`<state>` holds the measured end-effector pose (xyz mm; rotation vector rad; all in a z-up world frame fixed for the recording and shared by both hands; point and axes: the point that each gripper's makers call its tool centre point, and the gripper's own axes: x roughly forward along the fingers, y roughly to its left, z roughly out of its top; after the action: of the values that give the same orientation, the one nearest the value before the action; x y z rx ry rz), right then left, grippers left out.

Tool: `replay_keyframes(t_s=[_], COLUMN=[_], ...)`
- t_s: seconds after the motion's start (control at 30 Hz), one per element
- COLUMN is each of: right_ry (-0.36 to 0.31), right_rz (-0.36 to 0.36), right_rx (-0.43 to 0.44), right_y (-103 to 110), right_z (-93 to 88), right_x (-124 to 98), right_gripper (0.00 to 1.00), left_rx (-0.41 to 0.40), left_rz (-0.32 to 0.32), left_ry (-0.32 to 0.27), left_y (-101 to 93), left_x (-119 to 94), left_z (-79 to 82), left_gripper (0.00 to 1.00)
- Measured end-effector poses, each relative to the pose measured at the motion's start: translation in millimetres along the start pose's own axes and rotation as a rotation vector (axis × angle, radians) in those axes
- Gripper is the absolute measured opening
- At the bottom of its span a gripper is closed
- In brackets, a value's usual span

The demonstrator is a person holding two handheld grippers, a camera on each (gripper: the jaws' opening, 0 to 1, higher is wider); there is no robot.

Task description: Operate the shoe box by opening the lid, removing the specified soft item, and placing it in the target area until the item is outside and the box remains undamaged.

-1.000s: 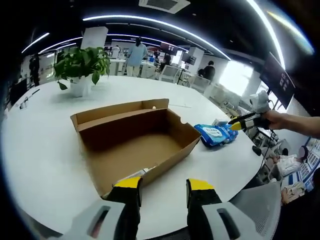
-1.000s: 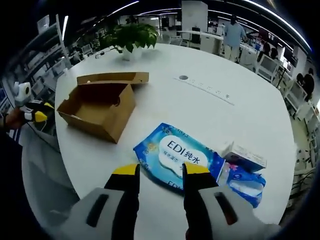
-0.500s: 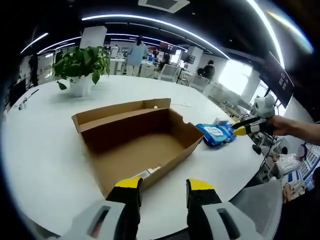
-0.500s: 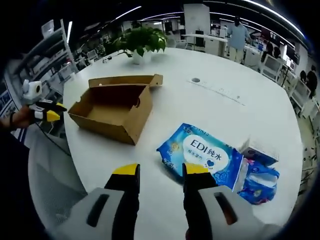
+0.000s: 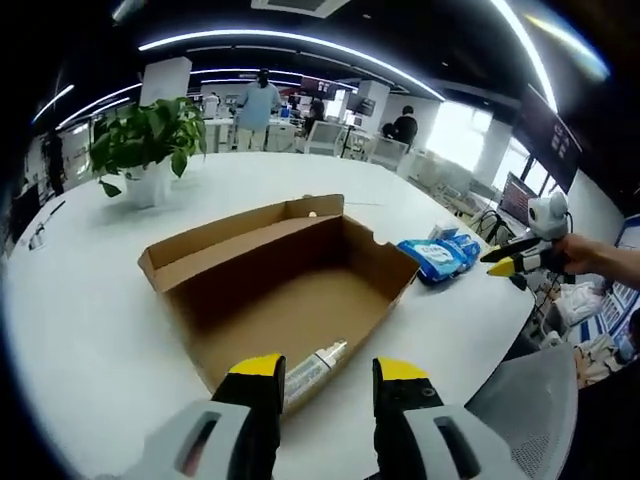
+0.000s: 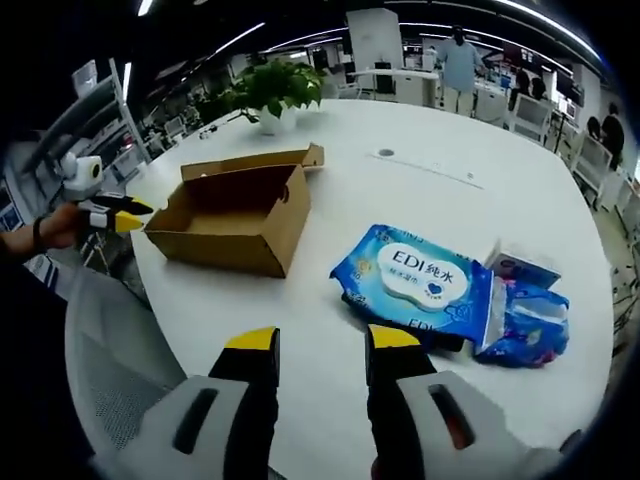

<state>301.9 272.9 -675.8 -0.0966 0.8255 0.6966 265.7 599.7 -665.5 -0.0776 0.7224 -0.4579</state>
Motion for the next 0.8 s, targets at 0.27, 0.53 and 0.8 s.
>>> replay_keyframes(t_s=[0.27,0.53,0.8], right_ry=[-0.009,-0.007,-0.016], right_rz=[-0.018,-0.031,-0.042], right_rx=[0.039,0.065,0.088], right_y=[-1.0,-1.2,3.1], right_z=[-16.1,-29.7,-36.1], right_x=[-9.0,-16.4,-22.3], right_gripper=[0.31,0.32,0.32], left_rx=[0.036,0.084,0.113], left_rz=[-0.002,-0.022,-0.042], left_ry=[0.023,0.048,0.069], left_y=[16.7,24.3,32.2], left_x=[9.1,23.9,37.2], left_z=[7.6,17.8,26.0], left_gripper=[0.35,0.35,0.35])
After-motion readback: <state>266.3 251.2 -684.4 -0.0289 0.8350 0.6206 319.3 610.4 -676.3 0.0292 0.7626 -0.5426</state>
